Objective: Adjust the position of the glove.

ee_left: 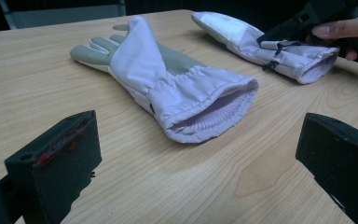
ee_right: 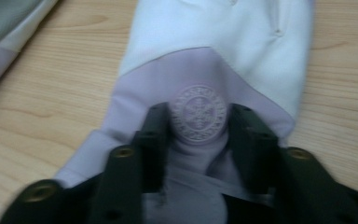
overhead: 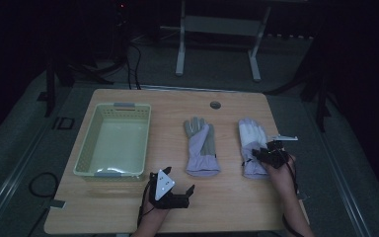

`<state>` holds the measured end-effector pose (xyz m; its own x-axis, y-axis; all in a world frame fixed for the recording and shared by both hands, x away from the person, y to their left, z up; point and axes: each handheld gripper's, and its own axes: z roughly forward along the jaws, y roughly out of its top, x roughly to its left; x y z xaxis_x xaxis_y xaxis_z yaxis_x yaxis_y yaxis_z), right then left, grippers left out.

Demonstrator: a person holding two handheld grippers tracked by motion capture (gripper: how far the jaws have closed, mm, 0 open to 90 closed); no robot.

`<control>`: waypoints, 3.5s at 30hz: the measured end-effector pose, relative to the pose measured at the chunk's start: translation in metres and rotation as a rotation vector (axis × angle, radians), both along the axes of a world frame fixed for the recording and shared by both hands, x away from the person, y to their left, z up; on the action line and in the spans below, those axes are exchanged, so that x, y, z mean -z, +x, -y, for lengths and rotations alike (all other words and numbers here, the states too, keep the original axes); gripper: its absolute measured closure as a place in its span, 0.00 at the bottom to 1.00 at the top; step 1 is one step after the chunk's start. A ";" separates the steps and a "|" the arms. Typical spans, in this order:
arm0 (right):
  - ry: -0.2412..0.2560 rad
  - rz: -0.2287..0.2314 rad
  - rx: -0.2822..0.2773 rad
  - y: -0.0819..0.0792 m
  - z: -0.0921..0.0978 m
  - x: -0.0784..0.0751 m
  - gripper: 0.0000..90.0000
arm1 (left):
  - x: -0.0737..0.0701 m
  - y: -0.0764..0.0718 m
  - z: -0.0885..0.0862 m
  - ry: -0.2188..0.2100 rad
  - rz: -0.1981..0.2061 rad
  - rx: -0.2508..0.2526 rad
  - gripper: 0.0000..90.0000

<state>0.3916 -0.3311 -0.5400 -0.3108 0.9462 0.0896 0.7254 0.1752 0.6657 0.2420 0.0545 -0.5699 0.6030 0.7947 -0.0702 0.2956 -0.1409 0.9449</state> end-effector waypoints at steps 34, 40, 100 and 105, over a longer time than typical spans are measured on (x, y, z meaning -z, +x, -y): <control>0.048 0.114 0.024 -0.015 -0.049 -0.106 0.89 | 0.000 0.000 -0.001 -0.002 -0.002 -0.010 0.00; 0.056 0.127 -0.027 -0.018 -0.082 -0.117 0.89 | 0.000 0.000 0.000 0.003 0.000 -0.008 0.00; 0.018 -0.038 -0.145 -0.003 -0.180 -0.048 0.54 | 0.000 -0.001 0.000 0.006 0.006 0.003 0.00; 0.058 0.019 -0.174 -0.007 -0.173 -0.059 0.36 | 0.000 -0.001 0.000 0.004 0.005 0.010 0.00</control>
<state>0.3842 -0.1583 -0.4812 -0.4718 0.8713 0.1354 0.6745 0.2578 0.6918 0.2413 0.0544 -0.5698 0.6114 0.7887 -0.0638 0.2892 -0.1477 0.9458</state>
